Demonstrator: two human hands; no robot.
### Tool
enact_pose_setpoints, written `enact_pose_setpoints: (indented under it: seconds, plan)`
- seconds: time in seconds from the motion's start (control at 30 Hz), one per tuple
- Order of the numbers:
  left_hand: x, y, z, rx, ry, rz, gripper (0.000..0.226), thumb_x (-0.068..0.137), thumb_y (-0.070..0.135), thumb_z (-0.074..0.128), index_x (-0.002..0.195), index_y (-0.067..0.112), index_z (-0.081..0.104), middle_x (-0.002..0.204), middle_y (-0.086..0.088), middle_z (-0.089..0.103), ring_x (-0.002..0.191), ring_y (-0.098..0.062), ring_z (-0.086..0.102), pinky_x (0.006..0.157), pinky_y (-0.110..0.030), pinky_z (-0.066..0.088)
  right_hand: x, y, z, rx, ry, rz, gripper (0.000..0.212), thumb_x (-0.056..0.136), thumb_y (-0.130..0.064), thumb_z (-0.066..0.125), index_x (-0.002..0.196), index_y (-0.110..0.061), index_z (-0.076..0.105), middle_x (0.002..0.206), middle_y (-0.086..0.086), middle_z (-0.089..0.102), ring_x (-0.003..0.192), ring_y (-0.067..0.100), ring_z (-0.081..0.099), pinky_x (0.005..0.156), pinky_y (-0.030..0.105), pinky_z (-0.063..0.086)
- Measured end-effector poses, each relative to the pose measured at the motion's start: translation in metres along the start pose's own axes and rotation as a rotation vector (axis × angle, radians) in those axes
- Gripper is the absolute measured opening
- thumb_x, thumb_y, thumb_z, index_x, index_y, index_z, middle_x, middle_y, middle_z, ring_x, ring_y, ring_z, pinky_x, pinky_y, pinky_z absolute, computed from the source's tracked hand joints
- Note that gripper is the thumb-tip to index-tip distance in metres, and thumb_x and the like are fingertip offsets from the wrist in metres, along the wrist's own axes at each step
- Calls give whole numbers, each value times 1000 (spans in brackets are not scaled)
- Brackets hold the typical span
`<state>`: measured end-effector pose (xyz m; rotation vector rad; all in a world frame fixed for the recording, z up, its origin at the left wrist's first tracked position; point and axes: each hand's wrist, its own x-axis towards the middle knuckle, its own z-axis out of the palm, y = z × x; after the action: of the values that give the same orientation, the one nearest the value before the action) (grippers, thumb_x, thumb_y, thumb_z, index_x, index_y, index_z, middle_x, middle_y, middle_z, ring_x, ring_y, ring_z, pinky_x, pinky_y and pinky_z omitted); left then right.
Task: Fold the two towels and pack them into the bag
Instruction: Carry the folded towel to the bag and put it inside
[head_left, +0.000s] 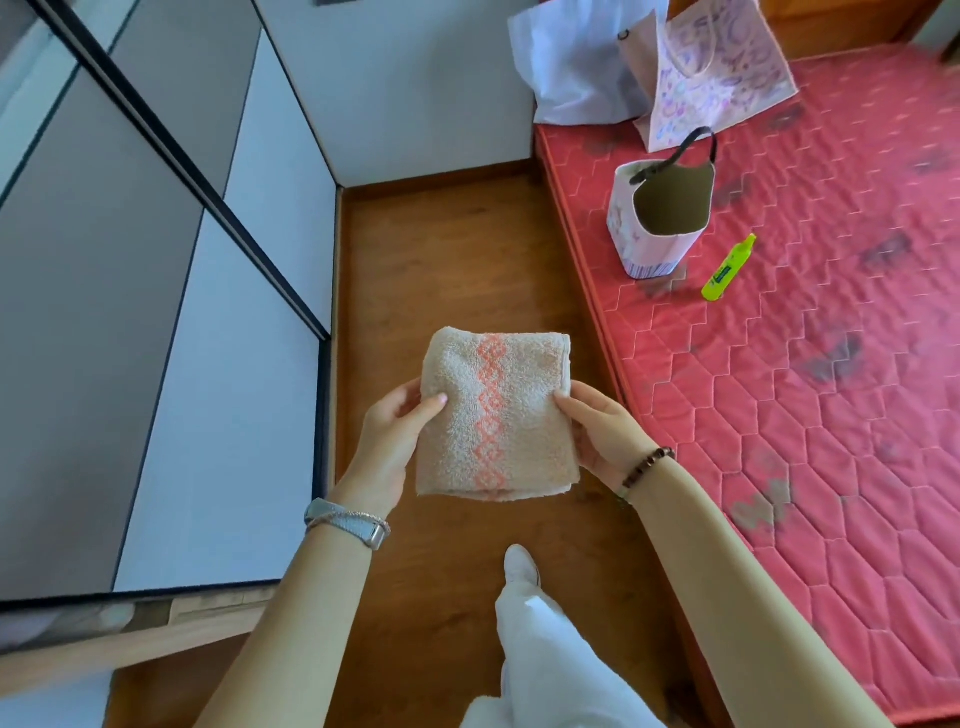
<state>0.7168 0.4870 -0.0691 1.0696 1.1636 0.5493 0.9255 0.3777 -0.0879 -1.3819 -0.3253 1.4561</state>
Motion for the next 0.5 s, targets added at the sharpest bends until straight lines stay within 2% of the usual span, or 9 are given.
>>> enact_pose_setpoints:
  seconds: [0.1,0.2,0.43,0.5]
  plan:
    - [31,19,10,1,-9,2,37,94,20,66,131,18,63,118,5,71,111,-12,66,89,-28,52,24,-25,-4,29,9,0,30,102,-24,50,128,-14,61,114,4,67,100,18,66,82,39,57]
    - [58,36,17,8,-8,6,36,93,21,67,129,18,64,118,5,71,112,-14,65,90,-30,52,45,-48,-9,43,6,-1,29,101,-24,51,127,-15,62,117,6,66,105,23,64,92,44,55]
    - [110,66,41,33,-58,8,22,93,18,67,114,26,68,114,7,73,110,-11,66,89,-27,51,78,-86,-24,89,54,-34,27,101,-22,52,124,-16,63,114,4,68,99,19,66,81,36,58]
    - [125,74,50,40,-83,5,21,93,17,67,112,27,68,115,6,73,111,-12,65,94,-30,51,87,-96,-31,111,70,-42,26,101,-22,52,124,-16,63,113,4,67,98,18,66,81,36,59]
